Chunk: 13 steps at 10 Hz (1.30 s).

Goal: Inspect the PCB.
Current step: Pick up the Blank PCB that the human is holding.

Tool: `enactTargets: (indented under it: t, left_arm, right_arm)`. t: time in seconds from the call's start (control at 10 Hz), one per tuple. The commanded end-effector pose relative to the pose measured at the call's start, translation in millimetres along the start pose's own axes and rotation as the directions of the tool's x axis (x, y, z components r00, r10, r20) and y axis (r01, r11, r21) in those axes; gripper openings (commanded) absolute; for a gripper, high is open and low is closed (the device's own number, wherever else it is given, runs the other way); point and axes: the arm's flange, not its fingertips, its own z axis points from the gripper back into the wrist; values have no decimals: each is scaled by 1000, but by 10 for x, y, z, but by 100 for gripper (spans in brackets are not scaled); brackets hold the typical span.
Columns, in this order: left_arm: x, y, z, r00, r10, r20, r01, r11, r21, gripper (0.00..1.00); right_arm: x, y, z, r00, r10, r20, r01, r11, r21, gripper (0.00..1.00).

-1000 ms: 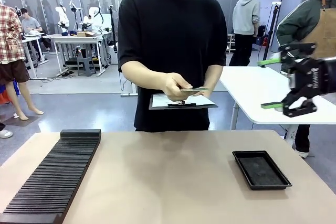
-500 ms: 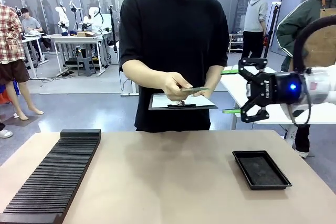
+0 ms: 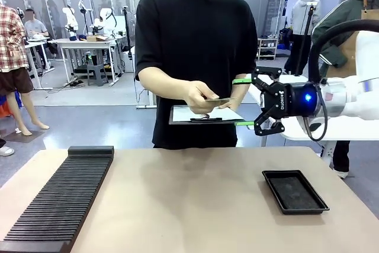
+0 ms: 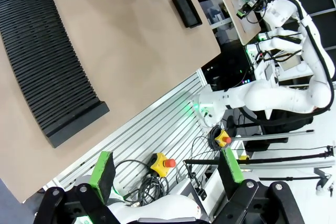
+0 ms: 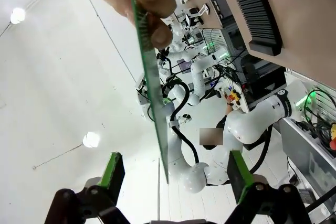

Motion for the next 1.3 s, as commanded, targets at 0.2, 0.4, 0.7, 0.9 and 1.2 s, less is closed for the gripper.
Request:
enactTargets:
  t: [0.2,0.4,0.7,0.9,1.2]
  left_arm:
    - [13,-29,19,1000,11,-5,-11,1000,19,100]
    - [13,-29,19,1000,11,-5,-11,1000,19,100]
    - [13,-29,19,1000,11,-5,-11,1000,19,100]
    - [13,-29,19,1000,11,-5,-11,1000,19,100]
    - [13,-29,19,1000,11,-5,-11,1000,19,100]
  right_arm:
    - [150,111,-232,999,-34,-10,34,999,24,100]
    - [171,90,-326,999,-34,-17,35,999,20,75]
    - [150,62,-374,999,-30,-13,30,999,24,0]
    - [144,25,-418,999,-32,-19,33,999,23,0]
    - [131,2,-450,999,-27,-18,28,999,23,0]
